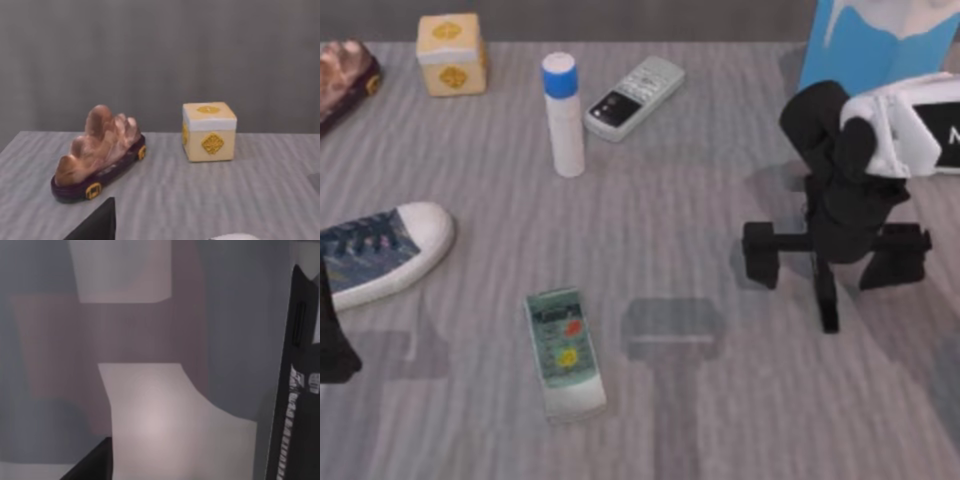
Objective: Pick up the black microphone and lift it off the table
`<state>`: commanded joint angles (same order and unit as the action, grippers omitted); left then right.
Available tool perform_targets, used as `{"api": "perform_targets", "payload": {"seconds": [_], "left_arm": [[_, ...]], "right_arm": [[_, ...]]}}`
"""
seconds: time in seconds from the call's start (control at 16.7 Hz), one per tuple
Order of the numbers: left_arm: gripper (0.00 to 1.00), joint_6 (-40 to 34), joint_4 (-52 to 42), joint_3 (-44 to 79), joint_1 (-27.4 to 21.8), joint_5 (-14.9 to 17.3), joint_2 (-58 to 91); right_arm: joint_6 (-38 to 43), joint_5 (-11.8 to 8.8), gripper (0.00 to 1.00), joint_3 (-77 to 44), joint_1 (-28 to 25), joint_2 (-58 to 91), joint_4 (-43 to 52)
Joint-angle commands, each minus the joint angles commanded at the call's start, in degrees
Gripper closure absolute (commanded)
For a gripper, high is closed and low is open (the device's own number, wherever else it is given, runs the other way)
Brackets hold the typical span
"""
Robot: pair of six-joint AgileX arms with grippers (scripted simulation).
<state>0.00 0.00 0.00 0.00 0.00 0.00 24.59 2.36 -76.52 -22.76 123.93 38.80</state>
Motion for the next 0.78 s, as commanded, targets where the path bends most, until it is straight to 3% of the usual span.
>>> {"api": "perform_targets", "payload": {"seconds": [0.54,0.78], "left_arm": [[0.00,0.0,0.0,0.0,0.0,0.0,0.0],[0.00,0.0,0.0,0.0,0.0,0.0,0.0]], "right_arm": [[0.0,0.0,0.98,0.0,0.0,0.0,0.0],[0.0,0.0,1.00,0.0,0.0,0.0,0.0]]}}
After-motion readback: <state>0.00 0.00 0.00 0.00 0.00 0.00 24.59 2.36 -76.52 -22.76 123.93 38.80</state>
